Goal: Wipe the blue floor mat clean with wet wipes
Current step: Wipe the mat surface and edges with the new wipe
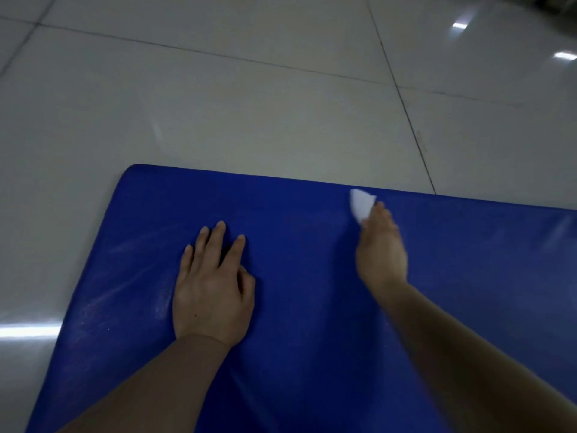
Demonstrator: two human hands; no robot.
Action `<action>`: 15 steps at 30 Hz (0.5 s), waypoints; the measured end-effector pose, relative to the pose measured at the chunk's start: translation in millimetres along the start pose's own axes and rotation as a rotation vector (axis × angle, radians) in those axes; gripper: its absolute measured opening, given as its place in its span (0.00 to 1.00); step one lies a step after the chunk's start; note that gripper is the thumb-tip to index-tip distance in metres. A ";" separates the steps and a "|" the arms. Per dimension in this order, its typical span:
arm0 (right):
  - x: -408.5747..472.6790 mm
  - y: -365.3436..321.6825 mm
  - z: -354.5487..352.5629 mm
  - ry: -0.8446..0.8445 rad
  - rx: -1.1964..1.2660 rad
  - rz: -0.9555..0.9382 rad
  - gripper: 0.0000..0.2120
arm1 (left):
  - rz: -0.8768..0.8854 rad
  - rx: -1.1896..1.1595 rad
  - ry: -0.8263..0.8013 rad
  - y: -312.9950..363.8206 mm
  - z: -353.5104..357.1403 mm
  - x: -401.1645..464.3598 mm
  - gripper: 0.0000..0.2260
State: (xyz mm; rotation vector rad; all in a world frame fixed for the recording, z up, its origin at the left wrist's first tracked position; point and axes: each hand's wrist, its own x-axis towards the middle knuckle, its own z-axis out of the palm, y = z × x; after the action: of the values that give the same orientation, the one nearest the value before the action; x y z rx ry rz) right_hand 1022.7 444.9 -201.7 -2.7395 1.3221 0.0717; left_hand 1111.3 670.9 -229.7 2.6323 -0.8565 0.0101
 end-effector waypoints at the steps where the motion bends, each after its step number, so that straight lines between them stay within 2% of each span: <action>1: 13.1 7.3 -7.2 0.038 0.006 0.101 0.23 | 0.000 0.001 -0.002 0.3 0.0 0.3 0.25; 3: 35.0 7.9 -15.3 0.156 -0.030 0.170 0.21 | -0.004 0.010 -0.006 0.4 -0.1 0.3 0.24; 5: 49.4 -6.0 -19.6 0.214 -0.061 0.111 0.21 | -0.003 0.021 -0.008 0.2 -0.2 1.0 0.24; 10: 48.8 -73.4 -4.7 0.066 -0.156 -0.199 0.18 | -0.006 0.052 -0.024 0.5 -1.0 2.0 0.24; 12: 40.2 -98.8 6.0 0.066 -0.088 -0.314 0.18 | -0.011 0.047 -0.027 0.9 -2.0 1.8 0.25; 15: 23.5 -110.4 10.5 -0.006 -0.035 -0.481 0.23 | -0.001 0.047 -0.022 0.6 -3.5 2.2 0.25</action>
State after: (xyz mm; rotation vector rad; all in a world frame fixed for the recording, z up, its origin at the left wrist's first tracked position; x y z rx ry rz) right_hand 1123.8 496.0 -206.6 -2.9959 0.6339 0.0651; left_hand 1113.2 670.5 -226.0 2.6814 -0.8731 0.0006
